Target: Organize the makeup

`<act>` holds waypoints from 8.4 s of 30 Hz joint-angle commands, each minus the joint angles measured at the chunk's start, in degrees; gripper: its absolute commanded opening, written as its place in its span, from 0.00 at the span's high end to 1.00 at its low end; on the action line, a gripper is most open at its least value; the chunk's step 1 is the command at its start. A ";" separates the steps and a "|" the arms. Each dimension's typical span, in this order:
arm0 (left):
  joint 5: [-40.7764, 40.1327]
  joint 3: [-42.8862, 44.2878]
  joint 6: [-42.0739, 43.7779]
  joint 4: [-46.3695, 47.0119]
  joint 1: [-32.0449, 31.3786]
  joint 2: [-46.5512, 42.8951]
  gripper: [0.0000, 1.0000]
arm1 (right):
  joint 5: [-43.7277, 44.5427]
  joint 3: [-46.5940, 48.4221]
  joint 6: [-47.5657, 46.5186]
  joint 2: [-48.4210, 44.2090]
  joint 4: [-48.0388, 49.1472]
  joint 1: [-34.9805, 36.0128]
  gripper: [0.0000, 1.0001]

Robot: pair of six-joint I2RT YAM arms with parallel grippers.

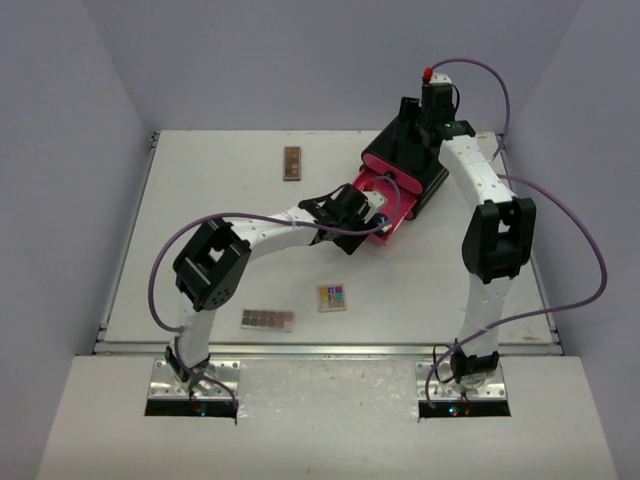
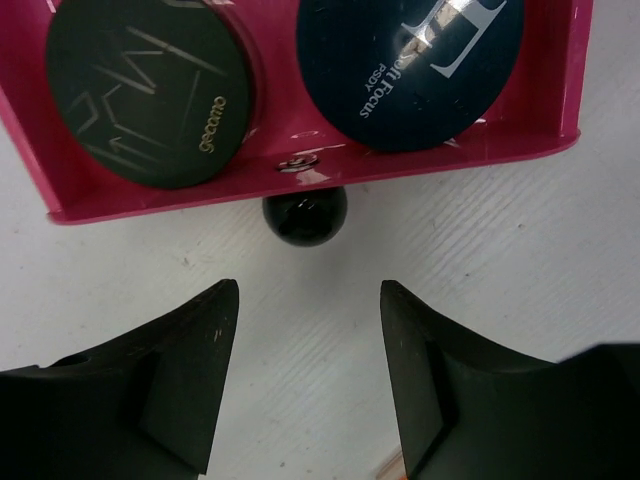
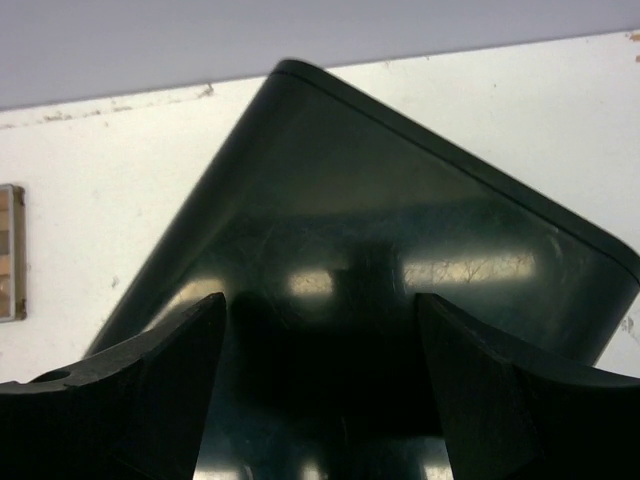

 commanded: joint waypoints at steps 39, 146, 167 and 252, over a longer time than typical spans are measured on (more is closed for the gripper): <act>-4.47 16.61 -2.64 4.81 -0.53 4.18 1.00 | -2.87 -15.39 -2.06 -4.58 9.01 0.07 0.24; -7.11 20.75 -0.69 38.42 1.05 25.44 0.48 | -5.02 -28.39 0.49 -11.86 15.71 0.07 0.25; -3.98 24.86 -2.50 30.04 1.05 26.96 0.97 | -4.20 -29.01 -0.14 -12.53 15.81 0.07 0.25; 14.34 -40.88 52.05 -24.56 50.70 -45.42 0.00 | -18.84 -50.89 2.62 -38.51 -1.33 16.85 0.01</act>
